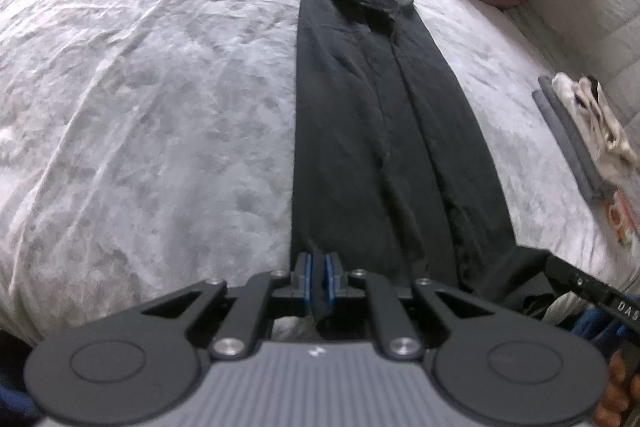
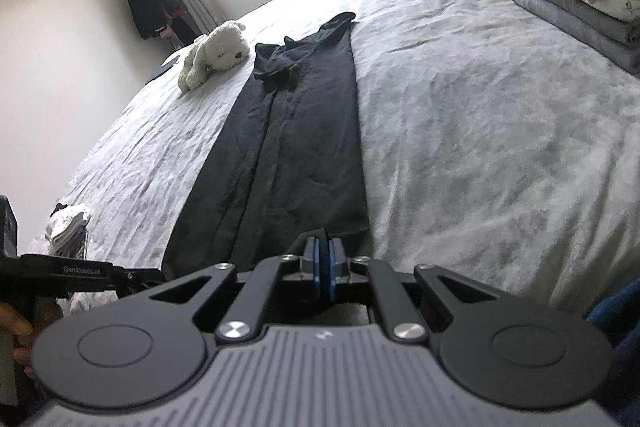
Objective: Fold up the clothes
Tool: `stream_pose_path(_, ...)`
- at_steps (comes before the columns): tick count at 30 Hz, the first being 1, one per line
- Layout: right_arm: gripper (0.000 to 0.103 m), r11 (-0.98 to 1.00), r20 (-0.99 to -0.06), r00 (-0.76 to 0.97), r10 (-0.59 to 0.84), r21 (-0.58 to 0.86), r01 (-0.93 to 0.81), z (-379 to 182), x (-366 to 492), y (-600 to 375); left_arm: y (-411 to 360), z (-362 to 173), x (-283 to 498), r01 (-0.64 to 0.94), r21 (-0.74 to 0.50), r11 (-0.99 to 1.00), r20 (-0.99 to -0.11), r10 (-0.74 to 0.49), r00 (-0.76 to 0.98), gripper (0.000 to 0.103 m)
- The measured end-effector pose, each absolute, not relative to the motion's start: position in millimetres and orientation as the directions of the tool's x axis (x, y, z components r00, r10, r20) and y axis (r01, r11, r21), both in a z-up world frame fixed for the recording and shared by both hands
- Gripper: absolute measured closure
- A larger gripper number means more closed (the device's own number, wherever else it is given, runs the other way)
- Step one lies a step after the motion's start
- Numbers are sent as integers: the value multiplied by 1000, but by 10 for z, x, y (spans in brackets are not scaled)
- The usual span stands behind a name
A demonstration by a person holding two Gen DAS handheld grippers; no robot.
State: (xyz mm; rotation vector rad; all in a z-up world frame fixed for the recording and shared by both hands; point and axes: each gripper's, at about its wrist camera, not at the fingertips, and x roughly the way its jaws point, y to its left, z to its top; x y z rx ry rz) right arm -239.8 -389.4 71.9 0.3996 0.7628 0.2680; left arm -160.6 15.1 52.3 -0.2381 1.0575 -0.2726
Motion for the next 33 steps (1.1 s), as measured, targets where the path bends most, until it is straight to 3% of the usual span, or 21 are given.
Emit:
stream_pose_path(7,96,886,-572,720,394,444,-132,897,-2145,-3860,156,725,-1436,111,-344,932,-785,-350,510,97)
stream_pose_path(11,96,894,-592,713,376,434,-112,870,-1923,-3870,164,685,-1396,130,-346,929,-785,-363,501,97)
stream_pose_path(19,96,874,-609,689,393,480,-74,713,-1754,-3995,117,734,-1834,401,-235,885,-768,-422,482,93)
stream_pose_path(22,92,890,-635,651,416,430,-149,723,-1768,-3945,120,762,-1937,459,-179,870,-777,-411,476,89)
stream_pose_path(25,90,900,-682,594,426,384,-205,689,-1877,-3916,171,648,-1930,447,-181,876,-800,-396,452,79)
stream_pose_path(30,89,888,-699,569,433,441,-134,571,-2166,-4058,215,466,-1913,380,-190,905,-819,-359,447,78)
stream_pose_path(31,85,883,-699,566,437,454,-121,557,-2222,-4080,235,450,-1920,372,-206,905,-817,-368,445,74)
stream_pose_path(33,69,874,-702,556,444,475,-98,528,-2329,-4115,270,406,-1930,361,-262,895,-808,-408,426,66)
